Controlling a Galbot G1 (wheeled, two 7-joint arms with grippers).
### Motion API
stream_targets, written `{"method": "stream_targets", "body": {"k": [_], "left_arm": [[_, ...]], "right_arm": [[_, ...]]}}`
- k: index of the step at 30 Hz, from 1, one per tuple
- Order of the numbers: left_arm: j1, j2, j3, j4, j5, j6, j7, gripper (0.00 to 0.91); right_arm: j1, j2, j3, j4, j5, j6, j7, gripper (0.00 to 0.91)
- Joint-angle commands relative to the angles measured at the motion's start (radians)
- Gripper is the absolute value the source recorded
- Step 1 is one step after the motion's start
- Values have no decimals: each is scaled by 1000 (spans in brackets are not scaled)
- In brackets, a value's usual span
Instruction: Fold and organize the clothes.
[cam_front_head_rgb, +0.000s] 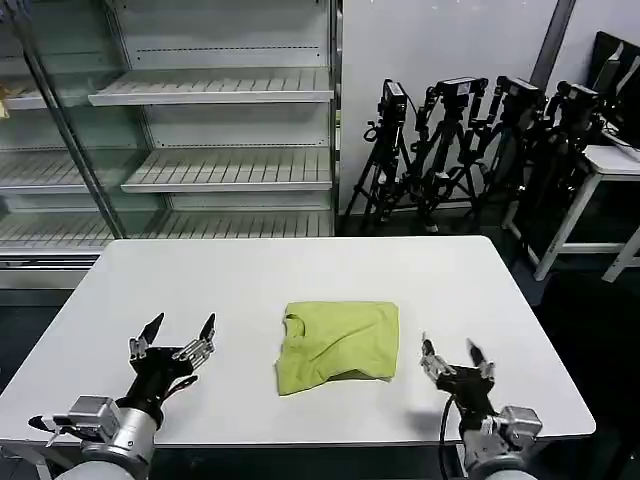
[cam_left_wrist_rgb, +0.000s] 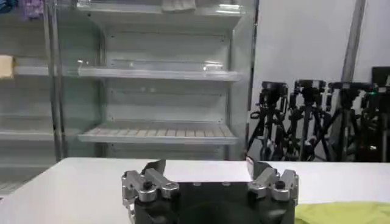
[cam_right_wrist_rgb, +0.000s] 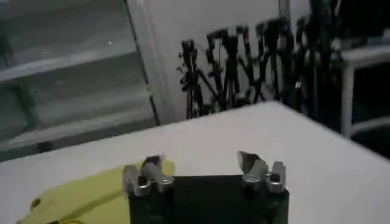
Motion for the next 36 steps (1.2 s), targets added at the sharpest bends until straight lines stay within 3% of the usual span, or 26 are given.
{"method": "stream_targets", "body": {"k": [1, 4, 22, 36], "left_arm": [[29, -51, 0, -20, 50, -14, 42, 907], [45, -61, -5, -30, 59, -11, 70, 907], [96, -62, -42, -89, 112, -13, 182, 907], [97, -73, -32, -108, 116, -13, 195, 907]], "right_arm": [[-96, 23, 20, 50, -454, 257, -107, 907], [-88, 35, 17, 49, -400, 249, -95, 907], [-92, 33, 1, 52, -417, 221, -117, 907], [-112, 48, -10, 90, -428, 198, -73, 907]]}}
